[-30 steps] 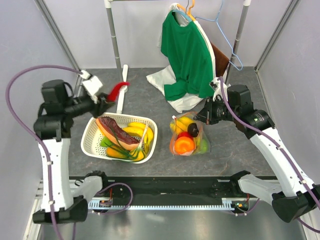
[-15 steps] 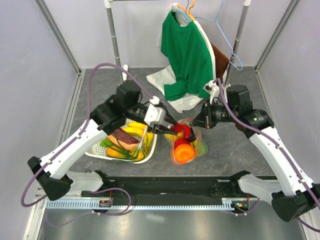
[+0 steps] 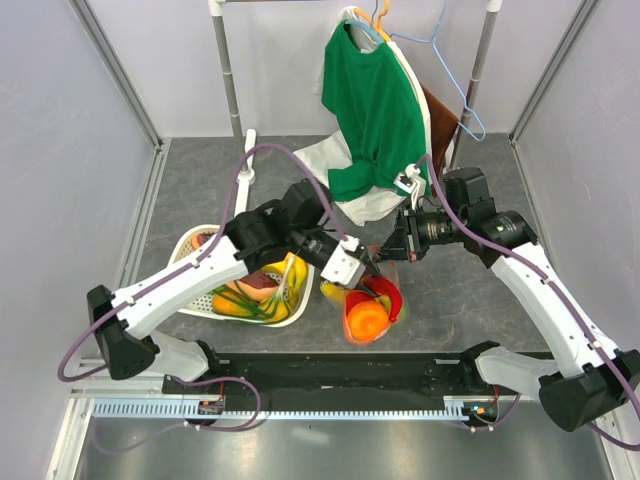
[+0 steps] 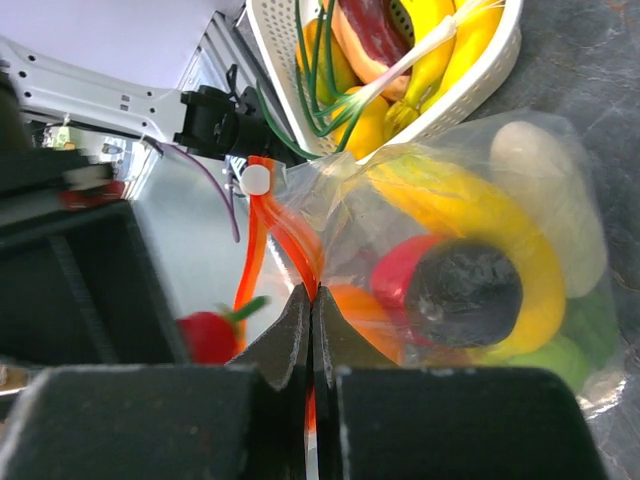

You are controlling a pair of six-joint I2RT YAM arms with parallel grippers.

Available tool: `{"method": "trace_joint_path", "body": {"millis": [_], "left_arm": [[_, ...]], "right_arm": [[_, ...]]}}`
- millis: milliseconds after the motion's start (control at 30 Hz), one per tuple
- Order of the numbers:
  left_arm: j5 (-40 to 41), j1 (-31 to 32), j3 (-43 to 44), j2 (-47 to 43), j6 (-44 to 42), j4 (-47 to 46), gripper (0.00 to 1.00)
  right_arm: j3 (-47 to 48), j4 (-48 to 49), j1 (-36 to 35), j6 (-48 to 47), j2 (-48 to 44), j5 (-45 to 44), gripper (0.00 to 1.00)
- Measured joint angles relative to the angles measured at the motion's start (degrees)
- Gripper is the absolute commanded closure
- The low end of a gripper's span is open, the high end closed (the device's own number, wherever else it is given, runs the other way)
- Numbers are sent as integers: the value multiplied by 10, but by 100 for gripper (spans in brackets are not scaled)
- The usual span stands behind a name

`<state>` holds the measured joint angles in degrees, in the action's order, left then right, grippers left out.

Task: Place the food in the zip-top bag and seal the zipper
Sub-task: Place the fake vegetable in the zipper food storage bag.

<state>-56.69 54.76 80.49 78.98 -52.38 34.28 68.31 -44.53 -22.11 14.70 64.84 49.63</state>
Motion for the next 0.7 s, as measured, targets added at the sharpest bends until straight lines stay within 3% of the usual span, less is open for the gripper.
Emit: {"method": "trace_joint_path", "body": {"millis": [367, 467, 600, 700], "left_arm": [[128, 0, 45, 75, -38, 117, 61], [168, 0, 45, 79, -60, 151, 51], [215, 0, 46, 84, -79, 180, 19], [233, 0, 46, 83, -87, 195, 16]], "right_arm": [[0, 1, 0, 1, 6, 22, 100], [0, 2, 1, 1, 6, 27, 100], [0, 2, 1, 1, 6, 33, 100], [0, 1, 1, 1, 6, 37, 100]]}}
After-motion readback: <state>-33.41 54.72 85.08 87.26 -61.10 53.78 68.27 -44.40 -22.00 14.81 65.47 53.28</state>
